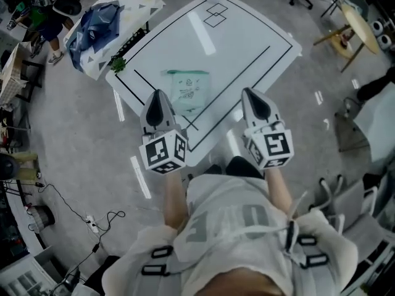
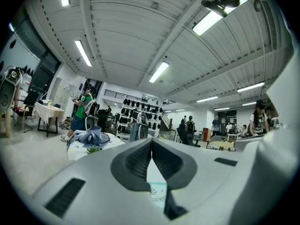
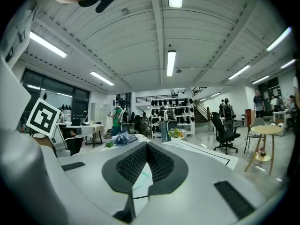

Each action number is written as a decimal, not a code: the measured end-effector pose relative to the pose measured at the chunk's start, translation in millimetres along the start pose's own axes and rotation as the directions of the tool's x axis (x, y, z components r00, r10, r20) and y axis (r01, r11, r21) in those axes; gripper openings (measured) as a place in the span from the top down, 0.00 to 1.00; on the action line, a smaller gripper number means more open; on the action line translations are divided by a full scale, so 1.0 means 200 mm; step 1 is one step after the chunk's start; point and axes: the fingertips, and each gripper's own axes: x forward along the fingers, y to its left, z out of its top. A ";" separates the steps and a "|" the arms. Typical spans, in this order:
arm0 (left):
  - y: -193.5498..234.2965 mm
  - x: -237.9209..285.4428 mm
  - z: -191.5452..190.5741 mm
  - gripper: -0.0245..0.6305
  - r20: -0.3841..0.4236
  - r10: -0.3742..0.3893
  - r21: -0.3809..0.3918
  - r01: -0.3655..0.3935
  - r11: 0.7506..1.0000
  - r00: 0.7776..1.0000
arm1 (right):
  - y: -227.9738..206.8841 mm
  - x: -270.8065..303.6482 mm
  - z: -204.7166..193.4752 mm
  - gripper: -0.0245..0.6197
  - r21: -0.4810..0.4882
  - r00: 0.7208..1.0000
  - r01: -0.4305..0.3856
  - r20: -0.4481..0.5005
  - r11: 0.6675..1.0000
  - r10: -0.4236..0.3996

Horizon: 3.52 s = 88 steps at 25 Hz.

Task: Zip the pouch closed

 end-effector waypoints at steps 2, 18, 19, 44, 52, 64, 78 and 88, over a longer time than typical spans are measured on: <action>0.00 0.03 -0.04 0.95 -0.009 -0.015 -0.007 0.015 1.000 1.000 | -0.02 0.02 -0.03 0.95 0.005 1.000 0.018 -0.010 1.000 -0.018; -0.04 0.14 -0.02 0.95 -0.007 0.028 0.027 -0.028 0.999 1.000 | -0.07 0.30 -0.01 0.95 0.017 0.998 -0.057 0.014 0.998 0.057; -0.03 0.15 -0.01 0.95 -0.004 0.036 0.040 -0.036 0.999 0.999 | -0.07 0.32 -0.01 0.95 0.013 0.998 -0.061 0.018 0.998 0.061; 0.00 0.25 -0.09 0.60 -0.048 0.049 0.024 -0.048 0.999 0.998 | -0.07 0.56 -0.09 0.56 0.120 0.971 -0.231 -0.027 0.965 0.236; 0.20 0.41 -0.20 0.60 -0.140 0.095 0.122 -0.078 0.989 0.986 | -0.08 0.59 -0.10 0.56 0.157 0.970 -0.232 -0.033 0.960 0.240; 0.33 0.80 -0.71 0.60 -0.493 -0.013 0.254 0.158 0.954 0.870 | -0.07 0.61 -0.16 0.57 0.131 0.961 -0.248 -0.096 0.960 0.261; 0.34 0.88 -0.97 0.71 -0.693 -0.056 0.292 0.350 0.890 0.719 | -0.16 0.62 -0.19 0.57 0.162 0.966 -0.203 -0.129 0.966 0.225; 0.34 0.92 -1.04 0.77 -0.746 -0.100 0.262 0.429 0.864 0.658 | -0.11 0.63 -0.21 0.57 0.137 0.959 -0.216 -0.155 0.967 0.237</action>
